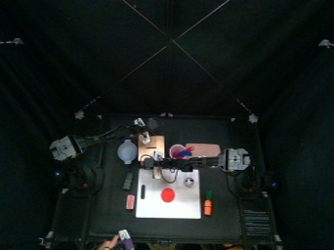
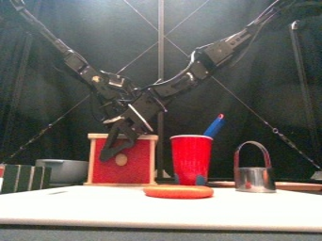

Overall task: Get the cutter from the drawer then cut the dough then place the extra dough in the bowl
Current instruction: Shut the drawer

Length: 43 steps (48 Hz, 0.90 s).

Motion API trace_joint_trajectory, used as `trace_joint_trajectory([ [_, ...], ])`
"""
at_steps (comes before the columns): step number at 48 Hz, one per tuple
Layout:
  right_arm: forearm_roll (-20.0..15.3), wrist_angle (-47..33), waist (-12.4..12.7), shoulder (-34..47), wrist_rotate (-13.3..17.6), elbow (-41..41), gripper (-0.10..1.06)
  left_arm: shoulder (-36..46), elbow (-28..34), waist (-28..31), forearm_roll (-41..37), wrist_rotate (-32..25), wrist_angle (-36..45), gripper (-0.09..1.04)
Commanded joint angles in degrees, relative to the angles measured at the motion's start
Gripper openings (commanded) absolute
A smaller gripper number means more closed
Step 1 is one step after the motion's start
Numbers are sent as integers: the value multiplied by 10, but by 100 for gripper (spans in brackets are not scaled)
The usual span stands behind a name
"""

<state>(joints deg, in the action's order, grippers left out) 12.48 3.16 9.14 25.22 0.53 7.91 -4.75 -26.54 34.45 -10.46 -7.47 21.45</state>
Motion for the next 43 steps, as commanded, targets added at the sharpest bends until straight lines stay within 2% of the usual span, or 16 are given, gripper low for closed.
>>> trace_joint_trajectory([
  [1, 9, -3, 17, -7, 1, -22, 22, 4, 9, -2, -1, 0, -3, 67],
  [25, 15, -1, 18, 26, 4, -64, 22, 4, 5, 1, -13, 0, -25, 67],
  [34, 10, 19, 13, 11, 6, -60, 22, 8, 6, 1, -18, 2, -26, 67],
  [37, 4, 27, 7, 0, 5, -56, 22, 11, 9, 1, -18, 4, -27, 67],
  [43, -15, 33, -24, -39, 5, -44, 22, 21, 11, 2, -19, 4, -48, 67],
])
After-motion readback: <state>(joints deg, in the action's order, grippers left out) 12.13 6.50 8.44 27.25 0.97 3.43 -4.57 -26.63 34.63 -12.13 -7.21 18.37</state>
